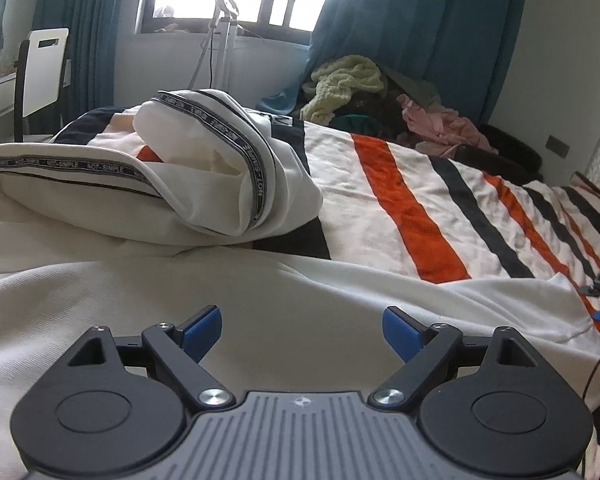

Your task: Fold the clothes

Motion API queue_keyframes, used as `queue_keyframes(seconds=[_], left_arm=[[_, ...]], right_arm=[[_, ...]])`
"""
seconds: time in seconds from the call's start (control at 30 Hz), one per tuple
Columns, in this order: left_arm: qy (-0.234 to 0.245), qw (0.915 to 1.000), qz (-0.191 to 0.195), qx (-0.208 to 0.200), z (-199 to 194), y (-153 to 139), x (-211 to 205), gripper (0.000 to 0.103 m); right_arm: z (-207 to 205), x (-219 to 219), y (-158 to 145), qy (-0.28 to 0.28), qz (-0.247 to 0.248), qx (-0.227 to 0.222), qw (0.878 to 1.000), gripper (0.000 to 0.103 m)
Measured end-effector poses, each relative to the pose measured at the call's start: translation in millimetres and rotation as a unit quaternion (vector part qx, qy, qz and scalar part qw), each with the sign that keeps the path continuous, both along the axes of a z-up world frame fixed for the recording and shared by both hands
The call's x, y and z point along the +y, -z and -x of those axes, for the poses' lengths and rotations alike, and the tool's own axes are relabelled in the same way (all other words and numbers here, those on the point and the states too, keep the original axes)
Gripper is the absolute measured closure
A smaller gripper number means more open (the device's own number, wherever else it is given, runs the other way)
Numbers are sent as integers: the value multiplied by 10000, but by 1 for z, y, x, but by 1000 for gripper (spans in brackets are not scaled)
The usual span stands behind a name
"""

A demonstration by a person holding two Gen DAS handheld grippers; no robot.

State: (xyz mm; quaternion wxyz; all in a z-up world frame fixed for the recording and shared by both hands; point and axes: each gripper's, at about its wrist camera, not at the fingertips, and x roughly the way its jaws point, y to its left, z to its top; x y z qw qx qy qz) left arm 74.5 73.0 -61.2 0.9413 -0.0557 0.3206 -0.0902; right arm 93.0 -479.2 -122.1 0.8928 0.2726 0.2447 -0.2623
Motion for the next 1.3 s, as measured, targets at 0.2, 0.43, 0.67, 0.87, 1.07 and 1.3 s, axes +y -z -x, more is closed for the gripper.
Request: queue_keyframes(seconds=[0.2, 0.43, 0.67, 0.87, 1.07, 1.3], left_arm=[[104, 9999, -128, 46, -3, 6, -10, 14], [227, 9992, -294, 136, -7, 15, -20, 14], [295, 9991, -276, 147, -12, 18, -23, 14], [317, 9991, -236, 153, -14, 20, -24, 14], [303, 9993, -160, 179, -18, 21, -25, 14], [289, 9995, -128, 55, -18, 17, -28, 14]], right_arm=[[-21, 9, 8, -321, 182, 67, 9993, 27], [-43, 13, 23, -649, 178, 360, 9971, 26], [-53, 17, 24, -863, 188, 424, 9952, 92], [-44, 16, 9, -191, 521, 83, 9984, 98], [-30, -12, 23, 469, 57, 192, 9987, 100], [-32, 12, 7, 7, 222, -133, 9997, 70]])
